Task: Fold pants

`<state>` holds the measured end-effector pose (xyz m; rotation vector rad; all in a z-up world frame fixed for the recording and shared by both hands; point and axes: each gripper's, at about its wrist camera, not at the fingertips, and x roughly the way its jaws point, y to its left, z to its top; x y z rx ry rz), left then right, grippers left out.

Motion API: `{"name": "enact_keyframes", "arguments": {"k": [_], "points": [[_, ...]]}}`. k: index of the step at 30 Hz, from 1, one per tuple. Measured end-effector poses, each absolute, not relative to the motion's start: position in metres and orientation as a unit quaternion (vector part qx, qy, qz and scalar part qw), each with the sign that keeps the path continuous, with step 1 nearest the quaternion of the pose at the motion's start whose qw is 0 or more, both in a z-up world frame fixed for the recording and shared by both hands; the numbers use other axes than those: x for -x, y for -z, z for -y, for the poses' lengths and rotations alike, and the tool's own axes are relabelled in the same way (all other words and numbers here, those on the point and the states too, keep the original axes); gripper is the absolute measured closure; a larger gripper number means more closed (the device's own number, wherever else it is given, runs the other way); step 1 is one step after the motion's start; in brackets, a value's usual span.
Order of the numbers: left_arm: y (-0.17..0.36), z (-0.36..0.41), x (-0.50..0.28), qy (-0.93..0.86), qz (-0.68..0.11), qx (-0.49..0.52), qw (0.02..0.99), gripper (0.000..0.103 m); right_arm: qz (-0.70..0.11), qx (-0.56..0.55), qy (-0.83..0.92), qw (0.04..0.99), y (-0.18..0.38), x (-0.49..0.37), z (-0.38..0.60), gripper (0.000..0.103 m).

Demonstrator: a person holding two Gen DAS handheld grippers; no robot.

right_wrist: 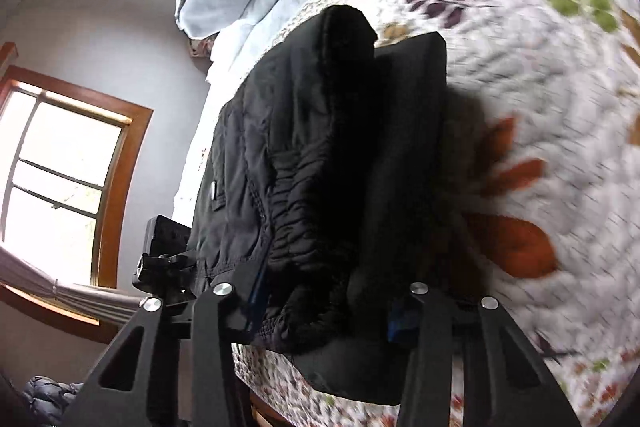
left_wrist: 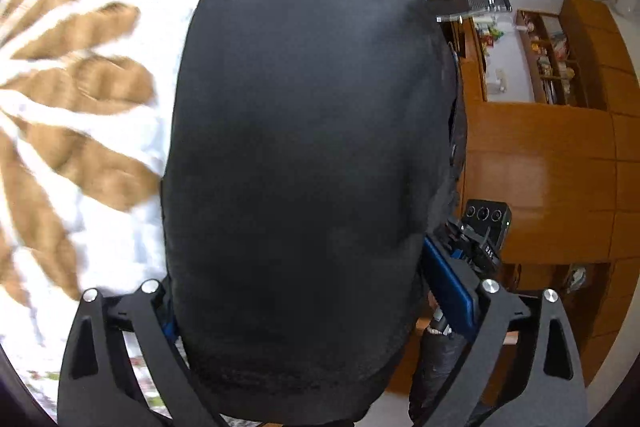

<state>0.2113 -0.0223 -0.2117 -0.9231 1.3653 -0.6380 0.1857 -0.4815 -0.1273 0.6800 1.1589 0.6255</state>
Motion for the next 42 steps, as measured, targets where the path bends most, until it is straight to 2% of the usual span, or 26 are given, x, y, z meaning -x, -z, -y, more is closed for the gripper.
{"name": "enact_keyframes", "arguments": {"k": [12, 25, 27, 31, 36, 42], "points": [[0.208, -0.058, -0.232, 0.230, -0.571, 0.425, 0.664, 0.013, -0.537, -0.298, -0.314, 0.724, 0.137, -0.225, 0.424, 0.059], [0.209, -0.048, -0.246, 0.233, -0.576, 0.383, 0.683, 0.011, -0.537, -0.315, -0.294, 0.725, 0.150, -0.211, 0.436, 0.057], [0.207, -0.047, -0.247, 0.233, -0.576, 0.382, 0.685, 0.011, -0.537, -0.318, -0.292, 0.725, 0.150, -0.212, 0.435, 0.055], [0.207, -0.047, -0.246, 0.235, -0.573, 0.383, 0.685, 0.011, -0.537, -0.343, -0.285, 0.716, 0.156, -0.214, 0.438, 0.042], [0.190, -0.068, -0.228, 0.200, -0.561, 0.366, 0.715, 0.011, -0.490, -0.313, -0.247, 0.776, 0.118, -0.183, 0.458, 0.038], [0.150, -0.082, -0.203, 0.159, -0.502, 0.346, 0.776, 0.011, -0.437, -0.319, -0.312, 0.781, 0.072, -0.161, 0.448, 0.038]]}}
